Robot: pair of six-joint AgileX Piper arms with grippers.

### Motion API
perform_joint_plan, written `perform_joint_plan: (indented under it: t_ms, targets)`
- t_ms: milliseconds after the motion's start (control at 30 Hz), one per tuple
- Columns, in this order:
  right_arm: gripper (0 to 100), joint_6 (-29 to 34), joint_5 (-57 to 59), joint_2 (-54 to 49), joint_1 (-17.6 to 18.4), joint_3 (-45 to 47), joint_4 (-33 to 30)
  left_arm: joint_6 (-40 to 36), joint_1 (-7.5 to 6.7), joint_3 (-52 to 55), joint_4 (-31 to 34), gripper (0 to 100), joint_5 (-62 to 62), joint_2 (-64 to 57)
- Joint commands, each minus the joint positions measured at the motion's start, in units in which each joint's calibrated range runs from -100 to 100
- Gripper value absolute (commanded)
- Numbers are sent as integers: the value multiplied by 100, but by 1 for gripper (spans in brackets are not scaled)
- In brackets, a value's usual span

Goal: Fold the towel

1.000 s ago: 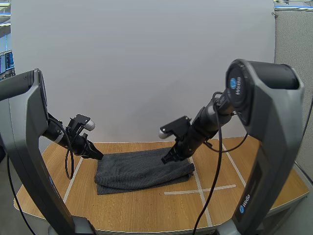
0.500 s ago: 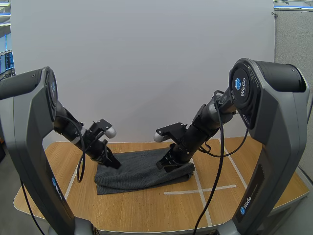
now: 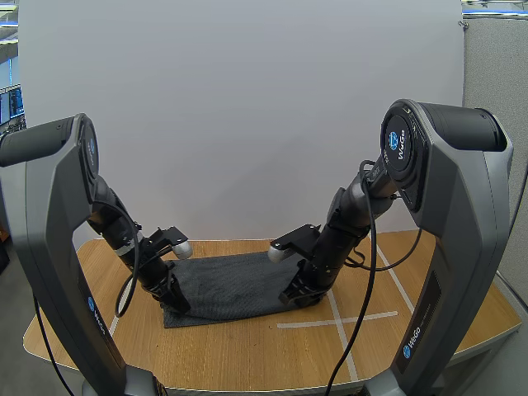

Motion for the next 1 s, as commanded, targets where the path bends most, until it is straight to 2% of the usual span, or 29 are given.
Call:
perform_joint_plan:
  t_ms: [0, 333, 433, 467, 567, 667, 767, 867, 967]
  targets:
    - [0, 59, -415, -24, -306, 47, -237, -57, 264, 3, 252, 0, 121, 11]
    - [0, 59, -550, -35, -531, 47, -451, -23, 552, 3, 598, 0, 121, -16]
    - [0, 59, -418, -118, -532, 47, -428, 196, 623, -51, 106, 0, 121, -114]
    - [0, 59, -375, -188, -532, 47, -375, 285, 671, -105, -422, 0, 121, -233]
    - [0, 59, -395, -369, -532, 47, -350, 398, 678, -147, -976, 0, 121, -366]
    - [0, 59, -334, -532, -532, 47, -350, 398, 654, -147, -1344, 0, 121, -366]
    - [0, 10, -85, -737, -532, 47, -69, 512, 636, -147, -1801, 0, 121, -353]
    - [0, -291, 241, -876, -523, 47, 446, 533, 462, -147, -1520, 0, 33, -217]
    - [0, -363, 218, -921, -441, 47, 648, 414, 233, 9, -1295, 0, -644, -72]
